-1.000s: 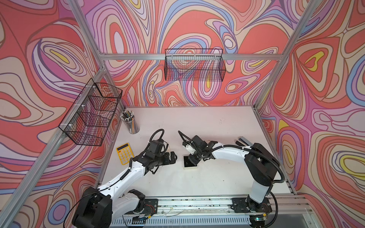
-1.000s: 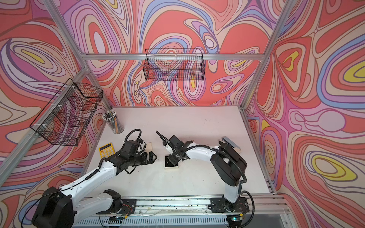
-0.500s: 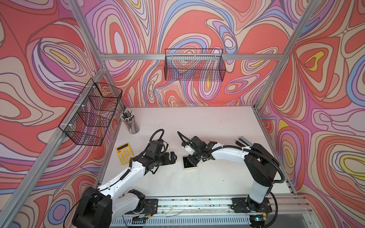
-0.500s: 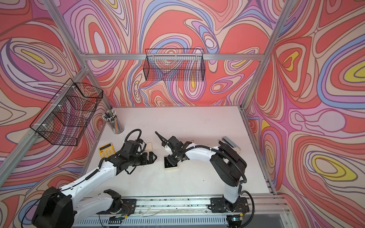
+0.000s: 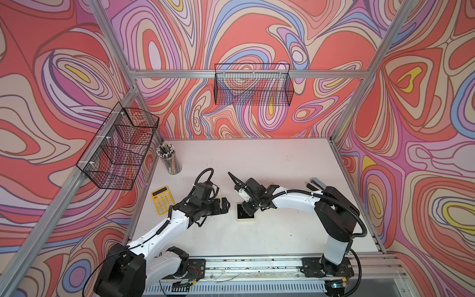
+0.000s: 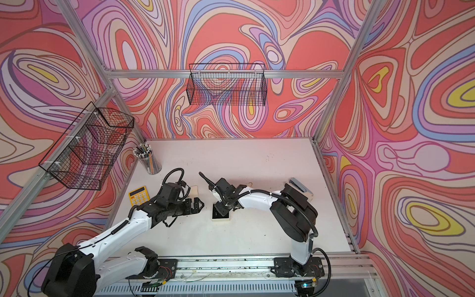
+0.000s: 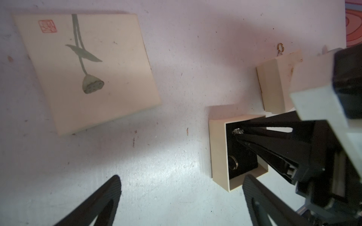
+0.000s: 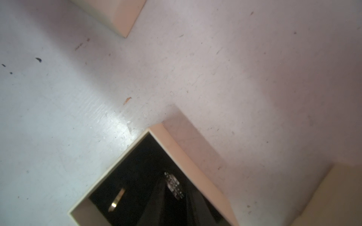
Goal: Take the rings out of the lift-off lid box
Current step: Take out the ring from the jewelry box.
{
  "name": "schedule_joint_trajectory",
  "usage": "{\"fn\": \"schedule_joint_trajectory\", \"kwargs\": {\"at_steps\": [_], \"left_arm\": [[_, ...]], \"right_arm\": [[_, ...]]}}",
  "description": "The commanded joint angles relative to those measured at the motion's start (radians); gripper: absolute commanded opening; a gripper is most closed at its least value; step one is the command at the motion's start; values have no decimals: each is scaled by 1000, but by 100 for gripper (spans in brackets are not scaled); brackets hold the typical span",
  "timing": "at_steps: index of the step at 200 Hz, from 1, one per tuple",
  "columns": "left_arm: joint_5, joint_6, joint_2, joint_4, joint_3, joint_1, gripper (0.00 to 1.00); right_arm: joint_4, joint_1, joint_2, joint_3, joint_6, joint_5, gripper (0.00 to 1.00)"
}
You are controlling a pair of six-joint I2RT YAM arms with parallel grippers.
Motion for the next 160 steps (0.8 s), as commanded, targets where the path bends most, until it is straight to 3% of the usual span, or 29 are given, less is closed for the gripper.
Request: {"fn": "schedule_joint_trajectory", "kwargs": {"at_steps": [1,23,94,160], "left_arm": [[-19,8,-7,-36,2,7,100],[-22,8,-10,-37,3,7,100],[-30,9,-10,-46,5,8,100],[-2,-18,-13,-5,7,8,100]], "right_arm": [[-2,9,24,6,-6,27,18],[9,8,16,1,-6,37,11],[5,9,18,-4,26,98,0],[-112,9,63,74,238,211,0]]}}
